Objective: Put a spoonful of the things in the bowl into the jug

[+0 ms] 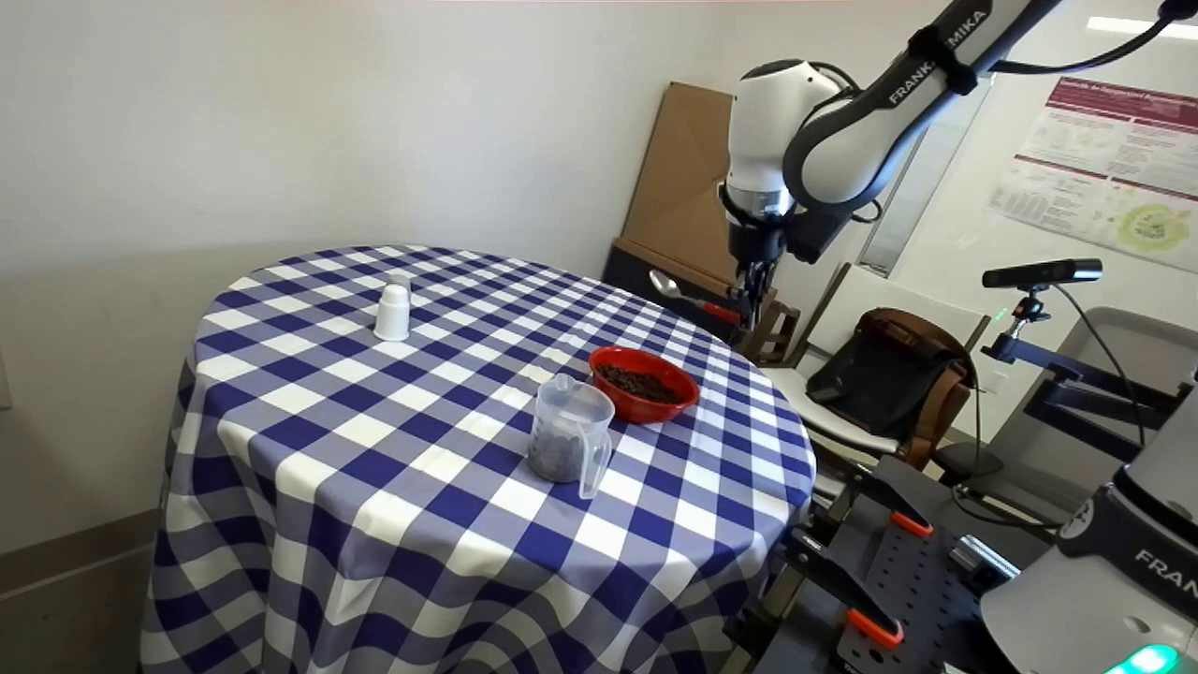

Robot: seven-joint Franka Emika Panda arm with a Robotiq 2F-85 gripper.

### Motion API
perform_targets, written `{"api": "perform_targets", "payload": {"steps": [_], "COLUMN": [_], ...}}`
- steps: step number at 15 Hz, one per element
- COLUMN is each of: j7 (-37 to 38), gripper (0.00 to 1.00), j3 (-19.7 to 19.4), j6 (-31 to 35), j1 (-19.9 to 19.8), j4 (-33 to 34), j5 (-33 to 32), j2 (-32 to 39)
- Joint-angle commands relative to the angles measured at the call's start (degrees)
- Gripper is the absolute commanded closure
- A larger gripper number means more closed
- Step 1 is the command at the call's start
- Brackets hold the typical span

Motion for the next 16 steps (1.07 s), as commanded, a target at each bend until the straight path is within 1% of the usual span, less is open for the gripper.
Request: {"api": "perform_targets", "payload": {"steps": [1, 3, 5, 7, 10, 14, 15, 16], "j7": [-10.62, -14.87, -17.30, -19.41, -22.23, -24.28, -25.24, -25.85], "gripper": [0.95, 0.95, 0.95, 0.95, 0.95, 0.95, 0.55, 0.54], "j3": [0.55, 0.37, -0.10, -0.46, -0.99, -1.65, -1.47, -1.25], "j6": [0.16, -0.76, -0.36, -0.01, 1.02, 2.59, 3.04, 4.29], "j1": [-1.29, -1.77, -2.61, -3.71, -5.25, -6.13, -6.36, -6.39], "j4": [0.09, 0.55, 1.31, 2.17, 3.64, 5.34, 5.55, 5.41], "j5": [15.30, 23.24, 27.94, 31.09, 32.69, 31.30, 31.25, 31.18], "j2": [4.11, 6.35, 8.68, 10.90, 14.40, 18.59, 19.45, 19.78]}}
